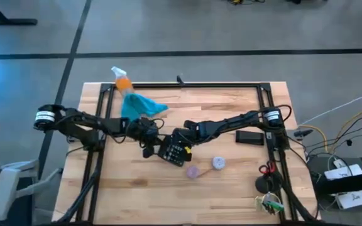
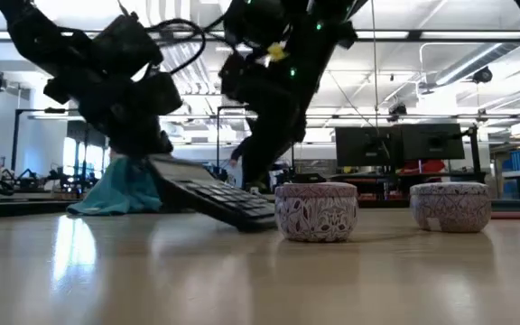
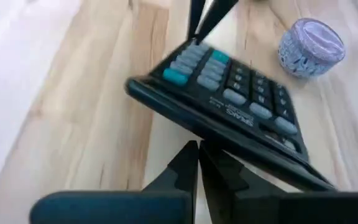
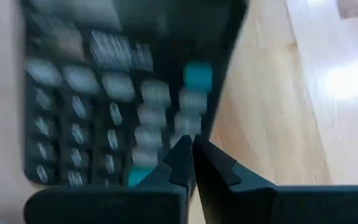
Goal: Apply microfiber cloth
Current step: Move the black calculator to the center of the table
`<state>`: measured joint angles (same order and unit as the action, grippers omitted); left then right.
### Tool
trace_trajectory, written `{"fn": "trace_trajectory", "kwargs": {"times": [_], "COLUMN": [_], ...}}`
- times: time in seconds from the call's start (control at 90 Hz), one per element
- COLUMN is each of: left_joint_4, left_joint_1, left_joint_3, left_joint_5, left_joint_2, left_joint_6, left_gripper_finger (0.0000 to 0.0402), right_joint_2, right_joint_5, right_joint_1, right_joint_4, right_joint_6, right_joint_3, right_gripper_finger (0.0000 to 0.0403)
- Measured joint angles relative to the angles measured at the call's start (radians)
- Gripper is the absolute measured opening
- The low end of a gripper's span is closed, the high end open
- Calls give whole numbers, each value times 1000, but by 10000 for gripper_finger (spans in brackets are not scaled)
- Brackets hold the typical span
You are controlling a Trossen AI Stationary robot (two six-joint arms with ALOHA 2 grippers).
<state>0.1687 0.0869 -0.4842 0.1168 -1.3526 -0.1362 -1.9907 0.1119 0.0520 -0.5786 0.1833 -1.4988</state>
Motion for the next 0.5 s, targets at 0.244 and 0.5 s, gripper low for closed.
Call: {"fn": "trace_trajectory", "kwargs": {"times": [0.244, 0.5], "left_joint_4": [34, -28], "left_joint_1": [-1, -9], "left_joint_3": [-90, -240], "left_joint_5": [-108, -45], "left_joint_2": [-169, -321], "left_joint_6": [32, 83], "left_gripper_finger": [1, 2], "right_joint_2": [103, 160], "right_joint_5": [2, -66], "right_joint_1": [3, 50], "right_joint_4": [11, -340], "right_joint_6": [-2, 26], "right_joint_3": [0, 1], "right_gripper_finger": [0, 0]}}
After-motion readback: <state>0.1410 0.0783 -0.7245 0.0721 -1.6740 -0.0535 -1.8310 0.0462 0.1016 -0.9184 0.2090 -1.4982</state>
